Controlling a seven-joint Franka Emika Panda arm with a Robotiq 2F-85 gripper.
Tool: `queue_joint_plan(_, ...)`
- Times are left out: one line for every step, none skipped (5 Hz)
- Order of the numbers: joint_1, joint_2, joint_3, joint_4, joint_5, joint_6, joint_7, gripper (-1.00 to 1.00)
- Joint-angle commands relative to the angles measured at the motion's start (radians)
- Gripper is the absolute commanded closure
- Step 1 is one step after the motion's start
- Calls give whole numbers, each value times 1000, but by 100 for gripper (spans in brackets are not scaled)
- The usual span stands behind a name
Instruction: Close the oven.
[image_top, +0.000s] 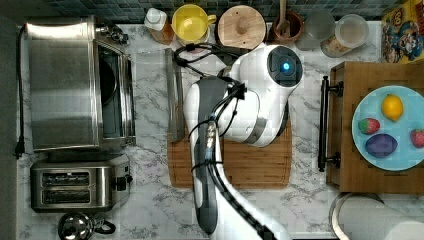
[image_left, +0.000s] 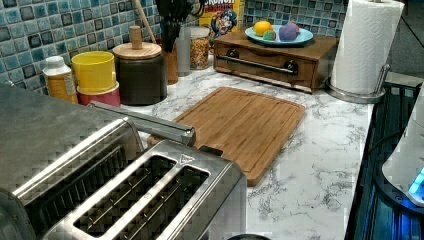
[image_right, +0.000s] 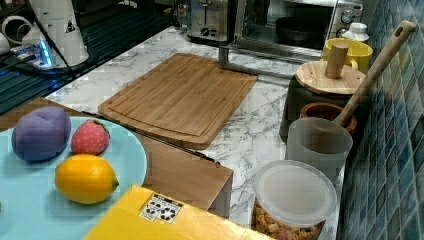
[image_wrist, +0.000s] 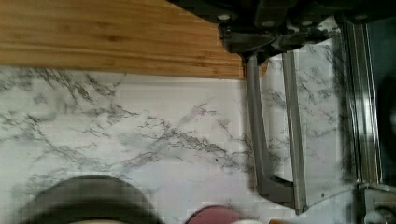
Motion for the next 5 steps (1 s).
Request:
queue_joint_plan(-30,110,60,38,229,30,-281,100)
queue_joint_plan(-37,171,71,51,312,46,-317,100)
queue_joint_plan(-26,239,83,72,310,98,-311,100)
queue_joint_plan(-34,285,98,94,331,134,-290,100)
queue_joint_plan(-48,244,125,50,442,209,-341,100)
